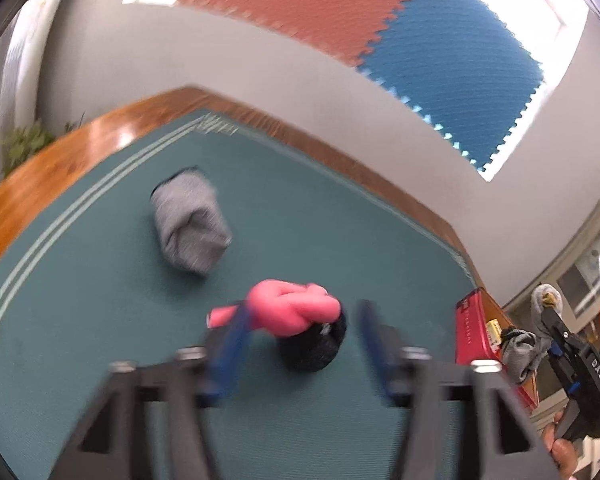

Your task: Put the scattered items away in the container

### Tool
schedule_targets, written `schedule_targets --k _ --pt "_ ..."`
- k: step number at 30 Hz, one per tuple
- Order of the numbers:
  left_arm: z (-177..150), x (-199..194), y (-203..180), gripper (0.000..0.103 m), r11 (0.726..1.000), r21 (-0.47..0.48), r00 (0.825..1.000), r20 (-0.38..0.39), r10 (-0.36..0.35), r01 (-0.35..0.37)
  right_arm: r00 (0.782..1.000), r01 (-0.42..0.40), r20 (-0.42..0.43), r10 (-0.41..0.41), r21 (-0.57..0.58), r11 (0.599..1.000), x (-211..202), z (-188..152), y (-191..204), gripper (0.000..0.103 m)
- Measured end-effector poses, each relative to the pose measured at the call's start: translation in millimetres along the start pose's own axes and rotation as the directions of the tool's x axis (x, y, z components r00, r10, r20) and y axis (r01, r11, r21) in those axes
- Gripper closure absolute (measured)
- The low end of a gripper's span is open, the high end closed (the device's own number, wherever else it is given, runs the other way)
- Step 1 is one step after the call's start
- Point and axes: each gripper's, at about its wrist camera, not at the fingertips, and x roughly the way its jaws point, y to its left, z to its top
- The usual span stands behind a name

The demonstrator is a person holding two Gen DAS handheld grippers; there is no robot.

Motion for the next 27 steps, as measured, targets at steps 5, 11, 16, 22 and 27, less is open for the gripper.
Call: schedule_targets --k 5,11,16,22,27 --pt "3 -6 18 0.008 0.998 -0.031 0.999 0.014 0.05 -0.049 1.0 -0.005 -0.005 0.005 -0.003 1.0 3 -2 3 0.065" --pt "2 5 11 0.008 0.961 0.229 0.988 0.05 0.148 -0.155 1.0 -0.017 -0.007 0.017 0.01 1.0 3 -2 1 0.065" --pt "-6 21 9 0.008 0.926 0.346 0.988 0.015 0.153 -0.148 1.0 -0.02 -0.012 0.02 0.005 1.0 5 -3 2 0.065" --pt "-14 11 5 0.008 0.906 0.394 0.987 0.007 0.162 -0.151 1.0 -0.021 -0.012 0.021 0.009 1.0 4 -2 -2 0.064" --pt "-24 1 13 0.008 0.93 0.347 0.99 -0.027 0.135 -0.118 1.0 -0.021 -0.022 0.021 0.001 1.0 7 -4 0 0.063"
